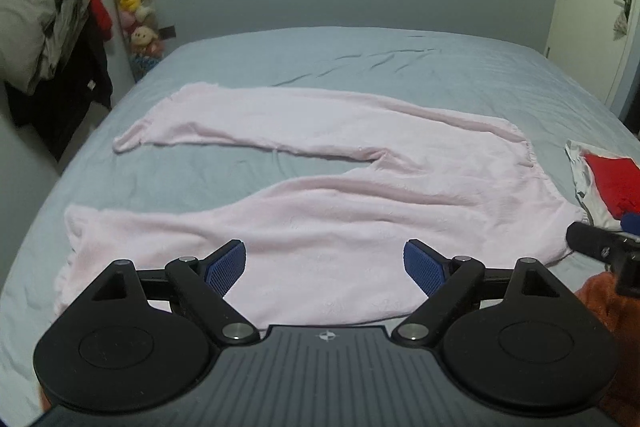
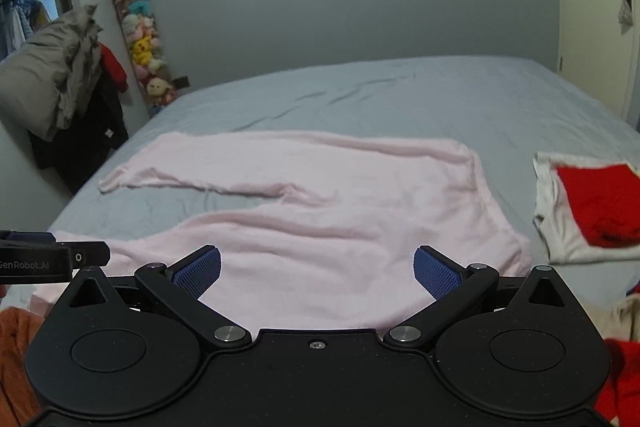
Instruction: Fold clothes
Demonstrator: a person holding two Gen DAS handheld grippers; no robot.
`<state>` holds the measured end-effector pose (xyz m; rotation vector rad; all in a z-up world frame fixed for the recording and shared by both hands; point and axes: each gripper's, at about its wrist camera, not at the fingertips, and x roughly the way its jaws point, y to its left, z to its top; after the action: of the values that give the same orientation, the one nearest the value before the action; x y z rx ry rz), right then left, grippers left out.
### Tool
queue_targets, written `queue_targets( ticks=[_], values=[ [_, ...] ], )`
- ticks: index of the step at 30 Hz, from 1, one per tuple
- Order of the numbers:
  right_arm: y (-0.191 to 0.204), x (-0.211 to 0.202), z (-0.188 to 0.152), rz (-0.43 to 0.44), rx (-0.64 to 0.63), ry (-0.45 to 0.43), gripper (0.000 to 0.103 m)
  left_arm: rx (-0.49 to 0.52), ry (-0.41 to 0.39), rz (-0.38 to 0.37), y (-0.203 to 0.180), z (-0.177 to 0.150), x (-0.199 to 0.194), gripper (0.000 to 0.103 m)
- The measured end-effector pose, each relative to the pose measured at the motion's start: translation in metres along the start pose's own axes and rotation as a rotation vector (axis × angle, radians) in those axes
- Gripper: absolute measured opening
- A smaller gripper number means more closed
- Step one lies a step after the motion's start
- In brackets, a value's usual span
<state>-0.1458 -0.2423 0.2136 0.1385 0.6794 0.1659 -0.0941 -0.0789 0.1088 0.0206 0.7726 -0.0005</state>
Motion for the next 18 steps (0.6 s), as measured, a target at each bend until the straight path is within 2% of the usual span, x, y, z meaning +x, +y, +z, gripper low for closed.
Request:
queue_targets(
  ticks=[3, 9, 13, 18],
  values=[
    [0.010, 0.005, -0.009, -0.022, -0.033, -0.014, 0.102, 0.018, -0.012, 0.004, -0.007, -0.006, 0.004, 0.086],
    [0.022, 0.010, -0.017, -0.041, -0.090, -0.011, 0.102, -0.011, -0.005, -0.006, -0.006, -0.006, 0.004, 0.086],
    [0.021, 0.010, -0.021, -0.045, -0.083, -0.012, 0.102, -0.007, 0.000, 0.013, -0.005, -0.009, 0.007, 0.086],
    [0.017, 0.006, -0.023, -0.054, -0.066, -0.020, 0.102, -0.011, 0.007, -0.013, -0.010, -0.010, 0.008, 0.086]
  ],
)
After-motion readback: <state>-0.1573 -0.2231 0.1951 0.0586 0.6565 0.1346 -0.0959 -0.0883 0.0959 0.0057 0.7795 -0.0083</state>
